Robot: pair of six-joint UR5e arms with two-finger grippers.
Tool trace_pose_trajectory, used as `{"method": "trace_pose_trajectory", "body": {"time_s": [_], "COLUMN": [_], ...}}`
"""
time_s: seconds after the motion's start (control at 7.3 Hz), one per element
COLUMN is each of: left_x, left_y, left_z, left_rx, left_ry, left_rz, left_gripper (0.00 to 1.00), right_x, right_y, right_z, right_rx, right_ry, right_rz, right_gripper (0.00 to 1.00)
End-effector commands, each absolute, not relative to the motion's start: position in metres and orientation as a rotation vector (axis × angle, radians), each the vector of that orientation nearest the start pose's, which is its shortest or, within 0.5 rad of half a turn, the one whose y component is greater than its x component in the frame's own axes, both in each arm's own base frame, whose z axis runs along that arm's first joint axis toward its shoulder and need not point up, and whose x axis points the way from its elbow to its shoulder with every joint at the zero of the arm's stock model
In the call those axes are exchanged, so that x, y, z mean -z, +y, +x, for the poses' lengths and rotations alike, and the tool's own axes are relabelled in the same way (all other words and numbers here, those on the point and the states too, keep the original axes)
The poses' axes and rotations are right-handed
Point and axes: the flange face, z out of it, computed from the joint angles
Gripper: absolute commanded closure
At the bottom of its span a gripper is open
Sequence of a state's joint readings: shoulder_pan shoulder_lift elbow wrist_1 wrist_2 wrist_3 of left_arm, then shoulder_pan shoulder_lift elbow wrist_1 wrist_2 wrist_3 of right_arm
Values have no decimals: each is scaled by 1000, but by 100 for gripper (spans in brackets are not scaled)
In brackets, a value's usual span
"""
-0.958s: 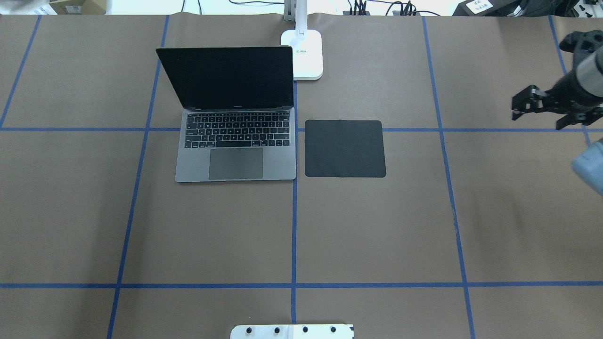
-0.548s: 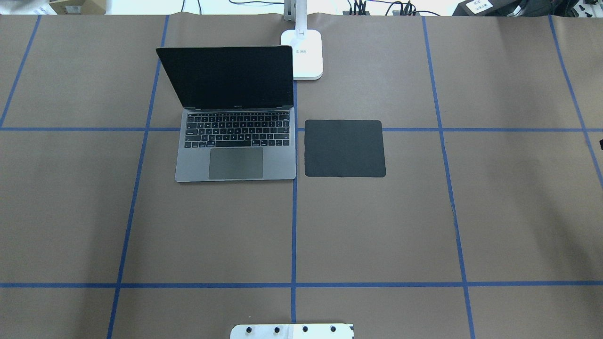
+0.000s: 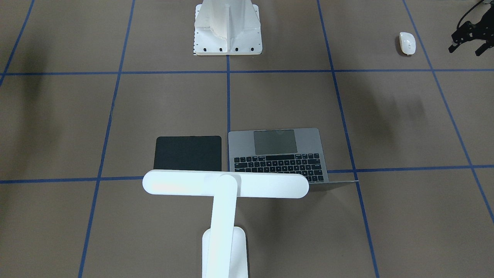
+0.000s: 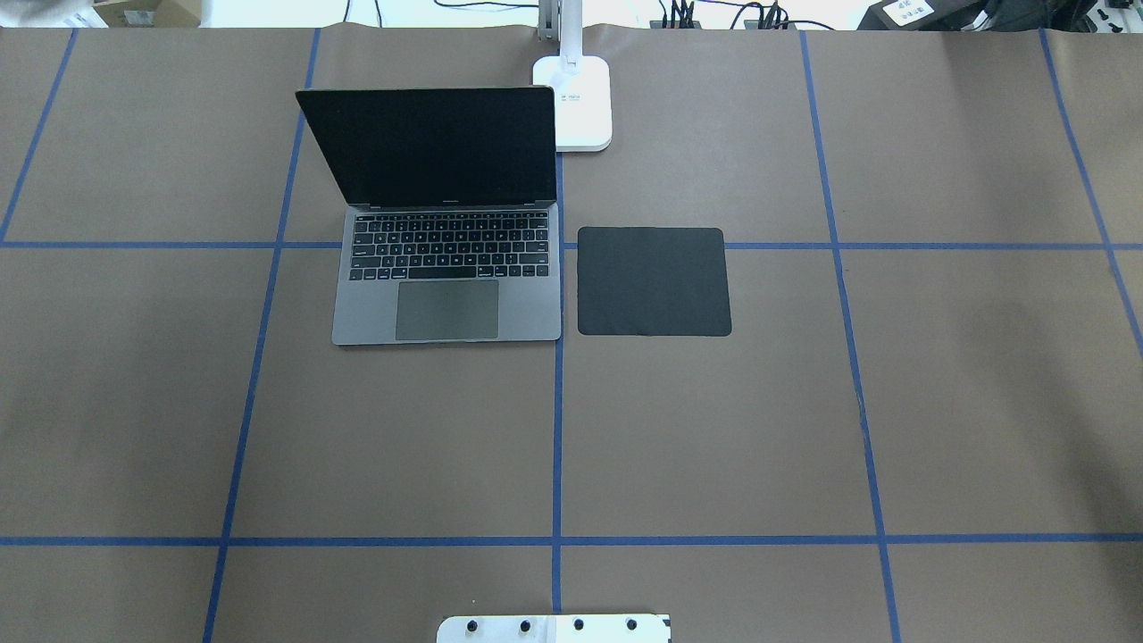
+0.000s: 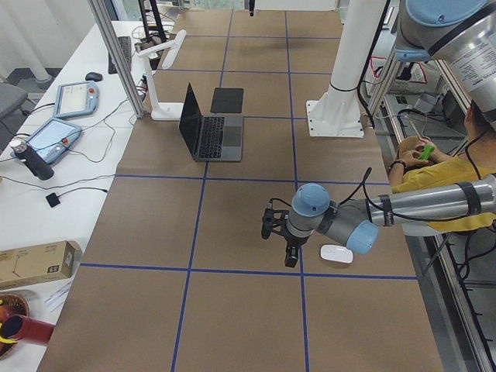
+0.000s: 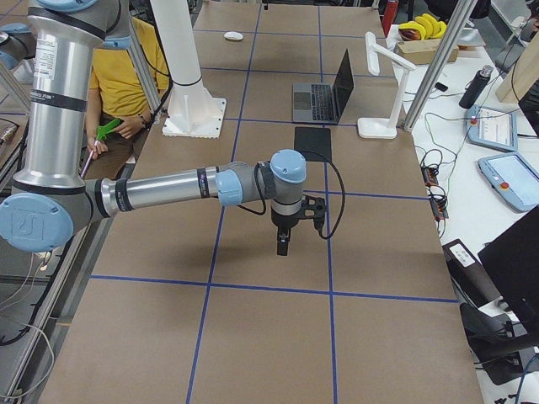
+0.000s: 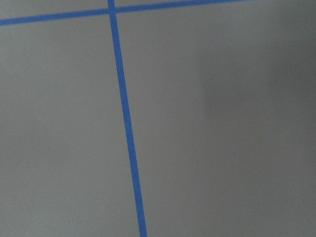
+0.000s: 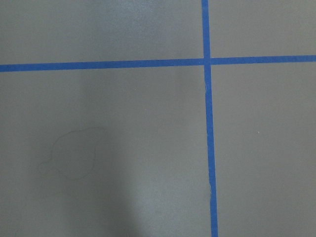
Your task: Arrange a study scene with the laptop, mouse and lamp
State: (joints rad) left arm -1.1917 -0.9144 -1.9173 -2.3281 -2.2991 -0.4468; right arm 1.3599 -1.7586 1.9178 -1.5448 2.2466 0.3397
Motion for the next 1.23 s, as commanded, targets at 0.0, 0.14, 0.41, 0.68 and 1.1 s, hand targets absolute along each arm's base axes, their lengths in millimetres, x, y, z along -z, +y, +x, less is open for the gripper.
{"method": "trace_pose_trajectory", "body": {"time_s": [0.0, 0.14, 0.41, 0.68, 1.1], "left_x": [-643, -645, -653, -650, -675], "left_y": [-229, -221, -197, -188, -171], "left_z": [66, 84, 79, 97, 106], "left_rx": [-102, -124, -166, -136, -134], "left_ry": [785, 770, 763, 794, 784], "left_rz": [53, 32, 6, -53, -115], "left_gripper": [0, 0, 0, 0, 0], "right_x": [-579, -580, -580, -580, -580], "right_y": [-422, -421, -421, -421, -421], "right_z": [-17, -17, -17, -17, -17], "right_rx": [-63, -64, -64, -64, -64], "right_ry": [-696, -695, -695, -695, -694], "right_rz": [-18, -20, -20, -20, -19], "right_gripper": [0, 0, 0, 0, 0]}}
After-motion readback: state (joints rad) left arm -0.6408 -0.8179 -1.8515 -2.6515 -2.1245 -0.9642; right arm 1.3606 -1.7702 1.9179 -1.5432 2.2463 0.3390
